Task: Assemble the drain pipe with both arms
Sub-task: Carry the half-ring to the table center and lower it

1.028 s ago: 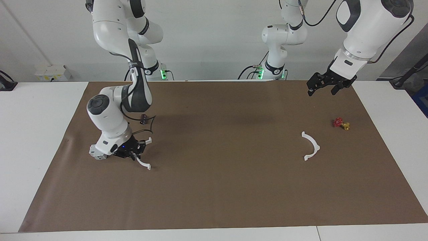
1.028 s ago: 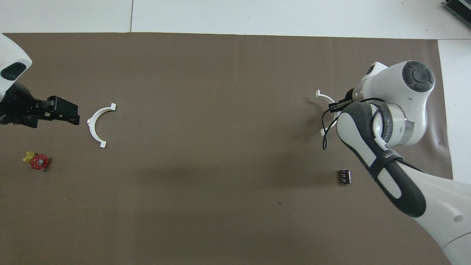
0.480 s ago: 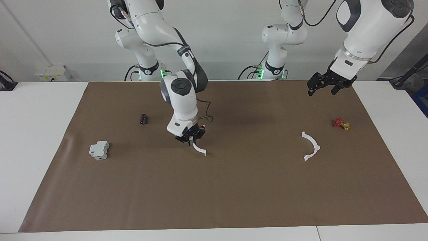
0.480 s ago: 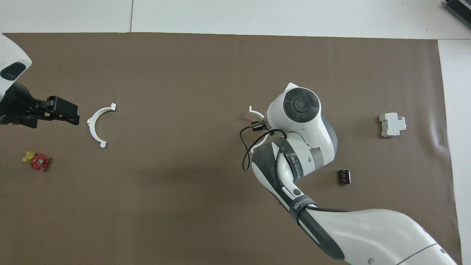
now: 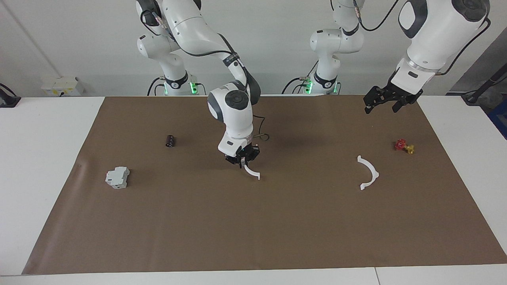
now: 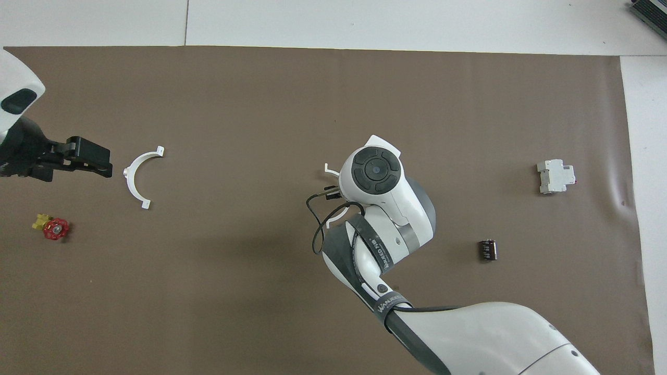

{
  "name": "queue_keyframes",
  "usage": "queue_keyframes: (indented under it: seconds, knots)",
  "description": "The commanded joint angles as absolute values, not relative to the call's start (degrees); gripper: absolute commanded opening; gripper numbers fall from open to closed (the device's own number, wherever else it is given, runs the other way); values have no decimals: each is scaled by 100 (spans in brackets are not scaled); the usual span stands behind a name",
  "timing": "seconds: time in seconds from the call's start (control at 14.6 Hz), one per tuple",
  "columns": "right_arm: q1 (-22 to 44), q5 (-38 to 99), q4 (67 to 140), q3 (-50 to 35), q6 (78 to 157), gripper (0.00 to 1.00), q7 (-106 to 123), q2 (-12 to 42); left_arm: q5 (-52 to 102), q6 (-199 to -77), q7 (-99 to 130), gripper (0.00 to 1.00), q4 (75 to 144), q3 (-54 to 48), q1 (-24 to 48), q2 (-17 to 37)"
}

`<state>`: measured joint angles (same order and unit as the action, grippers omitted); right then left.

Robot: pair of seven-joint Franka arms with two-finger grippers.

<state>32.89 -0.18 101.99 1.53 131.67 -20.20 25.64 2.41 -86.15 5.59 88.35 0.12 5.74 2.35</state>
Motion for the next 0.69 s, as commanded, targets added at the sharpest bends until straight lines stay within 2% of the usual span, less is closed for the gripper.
queue_keyframes:
  seconds: [0.0,0.62]
  knots:
    - [3384,-149,10177,167,13368,0,-2109,2681,290,-8657,466,100,9009,-9,519,79]
    - [3393,-141,10345,167,13579,0,-2258,2689,290,-8789,475,100,9088,-9,519,62]
